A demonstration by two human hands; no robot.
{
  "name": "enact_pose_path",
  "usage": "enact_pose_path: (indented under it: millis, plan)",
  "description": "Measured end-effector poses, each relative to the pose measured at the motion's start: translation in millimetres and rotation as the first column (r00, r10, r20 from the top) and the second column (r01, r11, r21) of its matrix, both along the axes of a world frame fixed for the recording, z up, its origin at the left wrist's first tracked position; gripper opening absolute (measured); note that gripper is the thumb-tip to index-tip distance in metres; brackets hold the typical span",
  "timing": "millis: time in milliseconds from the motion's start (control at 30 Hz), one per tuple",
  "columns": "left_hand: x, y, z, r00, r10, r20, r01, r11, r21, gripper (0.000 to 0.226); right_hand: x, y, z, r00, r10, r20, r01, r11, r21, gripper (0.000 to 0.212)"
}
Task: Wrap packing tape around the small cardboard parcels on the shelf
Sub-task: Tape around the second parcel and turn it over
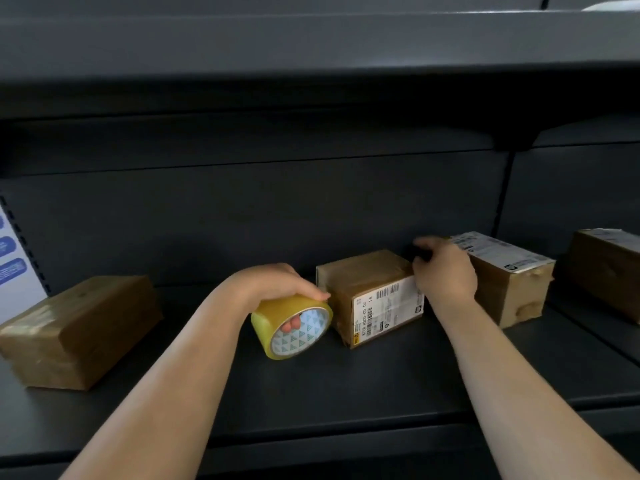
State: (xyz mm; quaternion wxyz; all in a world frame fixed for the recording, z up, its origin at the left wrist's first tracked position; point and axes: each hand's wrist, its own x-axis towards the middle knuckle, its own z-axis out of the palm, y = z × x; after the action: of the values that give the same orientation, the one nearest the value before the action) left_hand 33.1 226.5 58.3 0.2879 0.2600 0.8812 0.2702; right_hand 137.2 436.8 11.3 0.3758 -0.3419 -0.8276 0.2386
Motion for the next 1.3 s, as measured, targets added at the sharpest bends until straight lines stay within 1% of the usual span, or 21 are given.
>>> enact_pose_path:
  millis: [67,100,133,167,200,233,267,300,333,400,467,533,567,667,733,833,900,1000,1100,1200,1300]
  plan:
    - [-1,-4,-1,1.0,0.006,0.012,-0.007,1.0,0.019,0.039,0,4,12,0.978,-0.001,0.209,-0.054,0.965,0.255,0.051]
    - [-1,-5,-1,1.0,0.007,0.016,-0.007,1.0,0.028,0.038,0,3,18,0.966,0.009,0.258,-0.111,0.917,0.384,0.054]
    - [-1,-6,-1,1.0,0.004,0.019,-0.004,0.999,0.037,0.038,1,-3,23,0.963,0.07,0.258,-0.191,0.858,0.476,0.053]
    - [-1,-7,-1,1.0,0.0,0.021,-0.001,0.999,0.047,0.038,2,-13,26,0.946,0.183,0.268,-0.3,0.809,0.506,0.048]
    - [0,-7,-2,1.0,-0.002,0.026,0.0,0.998,0.059,0.037,3,-26,28,0.895,0.321,0.31,-0.438,0.761,0.479,0.045]
    - [1,-8,-2,1.0,-0.002,0.03,0.0,0.997,0.072,0.037,3,-40,27,0.809,0.439,0.39,-0.579,0.707,0.407,0.045]
    - [2,-8,-2,0.999,-0.001,0.033,-0.002,0.996,0.085,0.036,2,-51,23,0.715,0.506,0.482,-0.68,0.664,0.311,0.047]
    - [3,-10,-2,0.999,0.002,0.036,-0.005,0.995,0.095,0.035,1,-57,17,0.645,0.518,0.562,-0.725,0.648,0.234,0.048]
    - [3,-12,-3,0.999,0.005,0.04,-0.009,0.994,0.106,0.035,0,-56,13,0.623,0.507,0.595,-0.725,0.66,0.198,0.049]
    - [3,-16,-4,0.999,0.019,0.051,-0.026,0.991,0.129,0.036,2,-41,10,0.705,0.448,0.55,-0.624,0.76,0.181,0.049]
    - [3,-20,-6,0.998,0.039,0.055,-0.046,0.989,0.144,0.037,3,-26,11,0.776,0.382,0.503,-0.497,0.86,0.115,0.051]
    - [5,-22,-8,0.997,0.053,0.058,-0.062,0.984,0.166,0.038,2,-22,11,0.772,0.355,0.528,-0.454,0.888,0.068,0.06]
    - [7,-22,-8,0.997,0.057,0.059,-0.066,0.982,0.178,0.039,1,-24,12,0.76,0.342,0.553,-0.447,0.892,0.063,0.069]
    - [9,-24,-10,0.997,0.056,0.059,-0.067,0.976,0.206,0.04,-3,-33,14,0.729,0.344,0.592,-0.445,0.895,0.026,0.115]
    - [10,-28,-11,0.996,0.044,0.079,-0.061,0.969,0.238,0.043,-6,-36,17,0.687,0.321,0.651,-0.452,0.891,0.037,0.13]
    - [9,-39,-12,0.979,-0.033,0.199,-0.039,0.937,0.347,0.045,-7,-44,20,0.636,0.24,0.734,-0.438,0.895,0.087,0.127]
    - [8,-47,-12,0.964,-0.074,0.254,-0.036,0.914,0.404,0.041,-8,-48,18,0.632,0.19,0.752,-0.443,0.884,0.149,0.124]
    - [7,-51,-13,0.963,-0.016,0.269,-0.115,0.878,0.465,0.033,-11,-50,14,0.684,0.148,0.714,-0.429,0.873,0.23,0.109]
    - [9,-45,-12,0.96,0.047,0.275,-0.191,0.83,0.525,0.021,-14,-45,16,0.753,0.223,0.619,-0.394,0.906,0.153,0.105]
    - [7,-46,-10,0.954,-0.006,0.3,-0.178,0.794,0.581,0.028,-13,-39,19,0.803,0.306,0.511,-0.384,0.922,0.052,0.103]
    - [5,-54,-4,0.95,-0.022,0.312,-0.176,0.787,0.592,0.035,-13,-43,13,0.813,0.267,0.518,-0.369,0.924,0.104,0.097]
